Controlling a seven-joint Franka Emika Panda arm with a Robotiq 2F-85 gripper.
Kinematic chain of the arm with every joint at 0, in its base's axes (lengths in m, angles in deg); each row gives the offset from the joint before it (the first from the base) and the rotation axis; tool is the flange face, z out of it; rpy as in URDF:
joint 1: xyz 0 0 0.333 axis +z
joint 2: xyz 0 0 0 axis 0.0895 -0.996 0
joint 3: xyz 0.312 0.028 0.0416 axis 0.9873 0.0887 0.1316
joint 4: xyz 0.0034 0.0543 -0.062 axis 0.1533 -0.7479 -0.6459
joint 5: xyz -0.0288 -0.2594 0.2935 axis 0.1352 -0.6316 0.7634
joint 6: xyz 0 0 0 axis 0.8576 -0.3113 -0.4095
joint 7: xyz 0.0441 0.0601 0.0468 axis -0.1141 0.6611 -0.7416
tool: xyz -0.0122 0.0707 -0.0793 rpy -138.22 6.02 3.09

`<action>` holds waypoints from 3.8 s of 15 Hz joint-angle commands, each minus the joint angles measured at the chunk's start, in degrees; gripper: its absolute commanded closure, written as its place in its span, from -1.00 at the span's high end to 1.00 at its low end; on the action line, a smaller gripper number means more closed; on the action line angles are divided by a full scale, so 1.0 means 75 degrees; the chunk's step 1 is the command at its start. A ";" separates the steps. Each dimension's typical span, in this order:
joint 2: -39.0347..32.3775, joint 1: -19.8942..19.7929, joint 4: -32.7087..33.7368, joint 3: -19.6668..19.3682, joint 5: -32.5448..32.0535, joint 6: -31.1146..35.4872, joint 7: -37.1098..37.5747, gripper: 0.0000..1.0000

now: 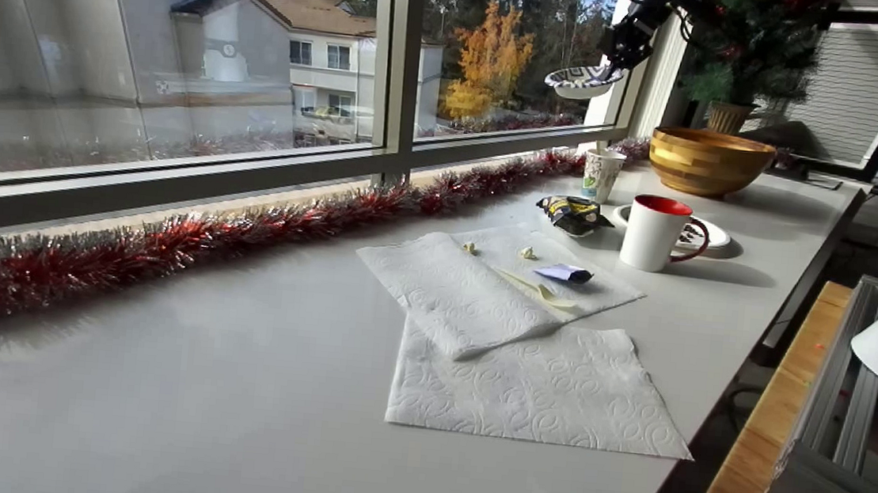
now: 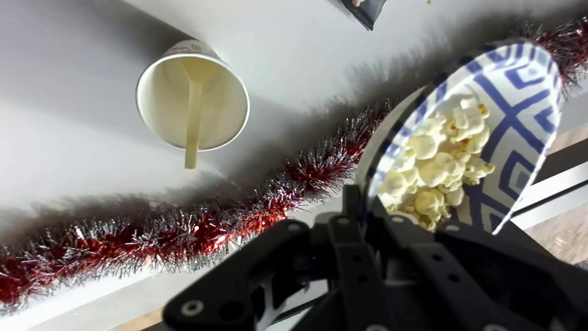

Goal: Pour the blue plate's contents into the cup

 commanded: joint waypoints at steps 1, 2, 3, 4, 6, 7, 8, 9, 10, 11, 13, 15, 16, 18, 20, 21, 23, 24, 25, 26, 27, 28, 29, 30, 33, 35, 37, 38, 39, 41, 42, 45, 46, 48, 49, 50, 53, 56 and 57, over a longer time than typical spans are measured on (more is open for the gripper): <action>-0.0253 -0.0008 0.0244 -0.0328 -0.1036 0.0599 0.0607 -0.93; -0.0305 -0.0039 0.0277 -0.0393 -0.1295 0.0666 0.0709 -0.93; -0.0355 -0.0066 0.0302 -0.0442 -0.1514 0.0705 0.0786 -0.93; -0.0424 -0.0103 0.0351 -0.0467 -0.1676 0.0668 0.0838 -0.93; -0.0555 -0.0164 0.0440 -0.0494 -0.1929 0.0620 0.0883 -0.93; -0.0653 -0.0199 0.0503 -0.0480 -0.2015 0.0648 0.0864 -0.93; -0.0713 -0.0243 0.0549 -0.0444 -0.1998 0.0656 0.0902 -0.93; -0.0484 -0.0306 0.0294 -0.0336 -0.1842 0.0615 0.0736 -0.93; -0.0536 -0.0324 0.0321 -0.0324 -0.1849 0.0615 0.0738 -0.91; -0.0553 -0.0335 0.0321 -0.0308 -0.1847 0.0615 0.0737 -0.91; -0.0551 -0.0334 0.0321 -0.0293 -0.1844 0.0615 0.0735 -0.91; -0.0551 -0.0335 0.0321 -0.0291 -0.1844 0.0615 0.0735 -0.91; -0.0551 -0.0335 0.0321 -0.0290 -0.1844 0.0615 0.0735 -0.93; -0.0574 -0.0201 0.0129 -0.0394 -0.2248 0.1082 0.0718 -0.92; -0.0644 -0.0166 -0.0019 -0.0421 -0.2659 0.1695 0.0549 -0.93; -0.0682 -0.0187 -0.0098 -0.0388 -0.2825 0.2066 0.0416 -0.93; -0.0717 -0.0263 -0.0293 -0.0269 -0.3058 0.2704 0.0158 -0.92; -0.0746 -0.0297 -0.0381 -0.0210 -0.3173 0.2925 0.0012 -0.93; -0.0763 -0.0338 -0.0491 -0.0140 -0.3266 0.3165 -0.0169 -0.93; -0.0775 -0.0359 -0.0577 -0.0090 -0.3356 0.3371 -0.0291 -0.93; -0.0765 -0.0371 -0.0681 -0.0050 -0.3429 0.3610 -0.0416 -0.93; -0.0752 -0.0384 -0.0768 -0.0011 -0.3488 0.3815 -0.0499 -0.93; -0.0751 -0.0378 -0.0846 -0.0005 -0.3574 0.4108 -0.0553 -0.93; -0.0745 -0.0366 -0.0919 -0.0019 -0.3682 0.4375 -0.0565 -0.93; -0.0690 -0.0282 -0.1147 -0.0169 -0.4135 0.5090 -0.0437 -0.93; -0.0684 -0.0253 -0.1252 -0.0270 -0.4453 0.5450 -0.0362 -0.92; -0.0725 -0.0237 -0.1296 -0.0375 -0.4721 0.5776 -0.0294 -0.92; -0.0736 -0.0212 -0.1319 -0.0444 -0.4832 0.5868 -0.0227 -0.93; -0.0743 -0.0201 -0.1364 -0.0499 -0.4953 0.6038 -0.0196 -0.93; -0.0731 -0.0143 -0.1454 -0.0645 -0.5195 0.6251 -0.0119 -0.93; -0.0722 -0.0094 -0.1507 -0.0749 -0.5317 0.6399 -0.0059 -0.93; -0.0700 0.0165 -0.1666 -0.1197 -0.5658 0.6759 0.0256 -0.93; -0.0704 0.0245 -0.1707 -0.1325 -0.5756 0.6904 0.0358 -0.93; -0.0688 0.0764 -0.1887 -0.1908 -0.5558 0.7094 0.0359 -0.93; -0.0672 0.0992 -0.1991 -0.2159 -0.5517 0.7174 0.0397 -0.93; -0.0651 0.1202 -0.2088 -0.2381 -0.5496 0.7250 0.0420 -0.93; -0.0657 0.1828 -0.2330 -0.2953 -0.5397 0.7477 0.0518 -0.93; -0.0747 0.2380 -0.2452 -0.3347 -0.5281 0.7431 0.0749 -0.93; -0.0747 0.2541 -0.2500 -0.3448 -0.5263 0.7401 0.0829 -0.93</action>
